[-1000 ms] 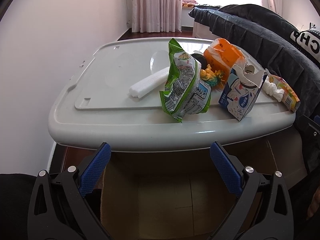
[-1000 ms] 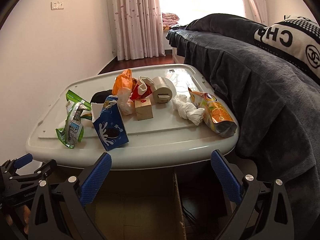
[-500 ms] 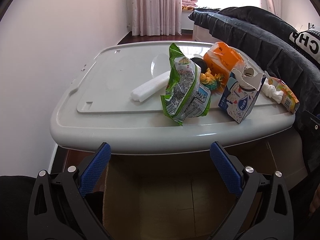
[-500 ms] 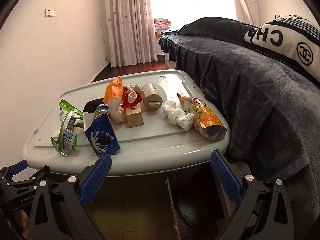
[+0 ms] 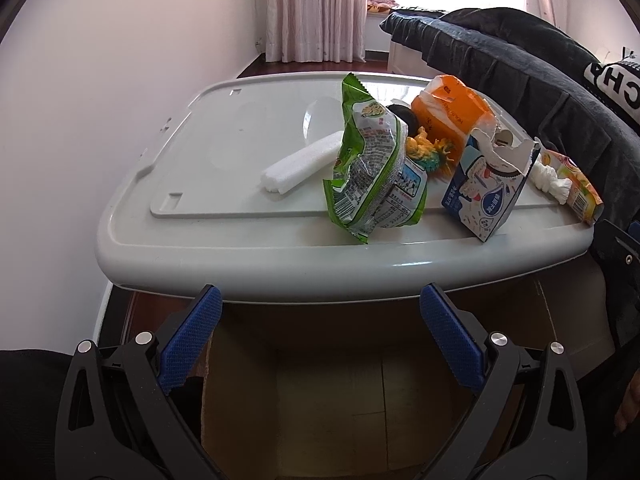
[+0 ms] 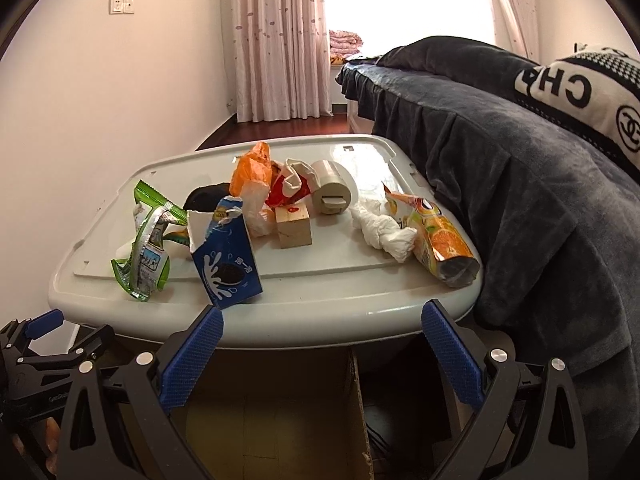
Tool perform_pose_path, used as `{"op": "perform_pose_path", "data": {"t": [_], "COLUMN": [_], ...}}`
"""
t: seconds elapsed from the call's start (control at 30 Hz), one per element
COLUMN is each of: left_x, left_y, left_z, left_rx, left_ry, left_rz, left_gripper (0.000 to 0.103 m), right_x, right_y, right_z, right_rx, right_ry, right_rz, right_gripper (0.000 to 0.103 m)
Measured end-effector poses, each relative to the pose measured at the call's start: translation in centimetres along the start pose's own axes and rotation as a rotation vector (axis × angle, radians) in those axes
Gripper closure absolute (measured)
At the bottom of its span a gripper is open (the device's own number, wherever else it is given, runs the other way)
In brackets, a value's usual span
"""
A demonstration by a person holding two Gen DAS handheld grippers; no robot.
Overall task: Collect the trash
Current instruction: 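Move both tools toward the trash on the white lid, then grasp the blue milk carton with the right tool while the left tool grasps the green snack bag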
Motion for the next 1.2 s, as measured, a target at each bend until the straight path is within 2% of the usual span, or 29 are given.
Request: {"op": "perform_pose_path", "data": {"t": [0.13,0.37,0.67,1.2], "left_x": [0.0,0.5,-0.2,-1.7], "left_y": [0.4,0.7,1.7,2.6], "left_z": [0.1,0.7,1.9,1.5], "left_rx": [-0.019,-0.032,-0.063,-0.078], "left_ry": [-0.009,0.034,-0.014,-0.049], "left_rz": [-0.006,0.013,-0.002,0.03], "left_gripper": [0.006,0.006,0.006,0.006], "right_x": [-0.6,-1.2,-2.1,-3.7], "right_y": [0.1,0.7,2.5,3.9], "right_z": [0.4,1.4,1.8,1.7], "right_rx": [-0.005,-0.005,-0.032,-0.043], "right_ry": [-0.019,-0.019,-0.023,-0.043], "right_rz": [0.006,0.008,0.021,0.05], "right_gripper": [0.005,0.005,0.005,0.005]}}
Point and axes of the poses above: each gripper's, at about its wrist camera, not at the fingertips, and y roughly the way its jaws point, x to its right, z to its top, the point moved 7 cm from there along y, roughly the way its jaws point, and after that the axes turned 3 degrees about -y, right-handed, at the moved point
